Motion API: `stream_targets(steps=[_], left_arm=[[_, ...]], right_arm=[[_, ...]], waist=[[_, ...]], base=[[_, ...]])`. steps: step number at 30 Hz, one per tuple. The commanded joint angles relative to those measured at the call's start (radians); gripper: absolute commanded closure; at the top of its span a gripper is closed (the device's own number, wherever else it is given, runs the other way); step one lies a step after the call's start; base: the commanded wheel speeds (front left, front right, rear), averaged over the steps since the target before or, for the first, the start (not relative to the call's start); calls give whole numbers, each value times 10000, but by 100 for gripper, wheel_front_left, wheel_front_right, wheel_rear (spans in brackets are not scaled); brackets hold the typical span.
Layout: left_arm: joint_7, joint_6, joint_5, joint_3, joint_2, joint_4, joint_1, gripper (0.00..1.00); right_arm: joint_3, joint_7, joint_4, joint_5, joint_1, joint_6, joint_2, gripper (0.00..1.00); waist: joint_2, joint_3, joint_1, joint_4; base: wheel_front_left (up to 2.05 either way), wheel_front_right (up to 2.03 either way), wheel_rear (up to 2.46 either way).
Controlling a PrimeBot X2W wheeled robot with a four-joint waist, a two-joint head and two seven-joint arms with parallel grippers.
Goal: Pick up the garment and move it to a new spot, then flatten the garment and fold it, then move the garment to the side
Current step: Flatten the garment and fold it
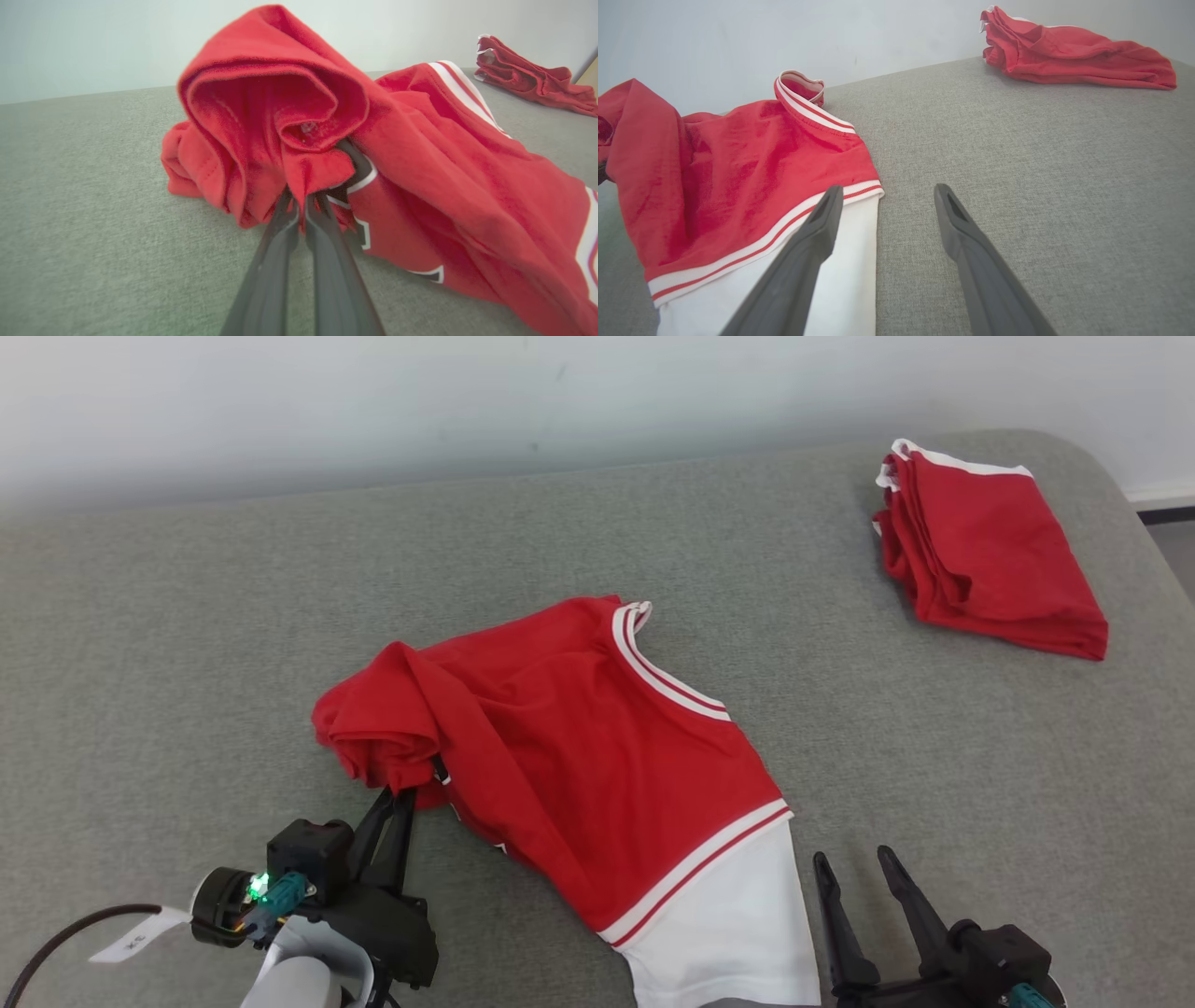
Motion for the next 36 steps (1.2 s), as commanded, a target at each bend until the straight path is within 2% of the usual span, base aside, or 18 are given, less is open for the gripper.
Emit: stream_targets(steps=[1, 8, 15, 21, 22, 23, 24, 36], left_arm=[[-31, -71, 89, 24, 6, -140, 197, 100], [-31, -112, 227, 189, 229, -1306, 1025, 100], [226, 37, -3, 365, 573, -2738, 2757, 100], [664, 97, -419, 425, 583, -2619, 3682, 100], [637, 96, -401, 398, 598, -2509, 3703, 74], [577, 100, -439, 413, 576, -2423, 3685, 15], [547, 99, -487, 419, 537, -2332, 3696, 0], [142, 207, -539, 196, 142, -2670, 4551, 0]], right_arm=[[-2, 5, 14, 39, 142, 12, 5, 0], [13, 5, 106, 150, 392, 12, 2, 0], [-19, 5, 95, 186, 572, 12, -1, 0], [-39, 5, 195, 166, 595, 12, -1, 0], [-36, 5, 210, 165, 595, 12, 0, 0], [-17, 5, 219, 163, 596, 12, 0, 0], [-9, 5, 227, 159, 596, 12, 0, 0], [-156, 5, 179, 201, 648, 12, 0, 0]], waist=[[0, -169, 0, 250], [0, -642, 0, 1038], [0, -837, 0, 1717], [0, -809, 0, 1891], [0, -815, 0, 1898], [0, -822, 0, 1903], [0, -828, 0, 1901], [0, -738, 0, 2161]], base=[[0, 0, 0], [0, 0, 0], [0, 0, 0], [0, 0, 0], [0, 0, 0], [0, 0, 0], [0, 0, 0], [0, 0, 0]])
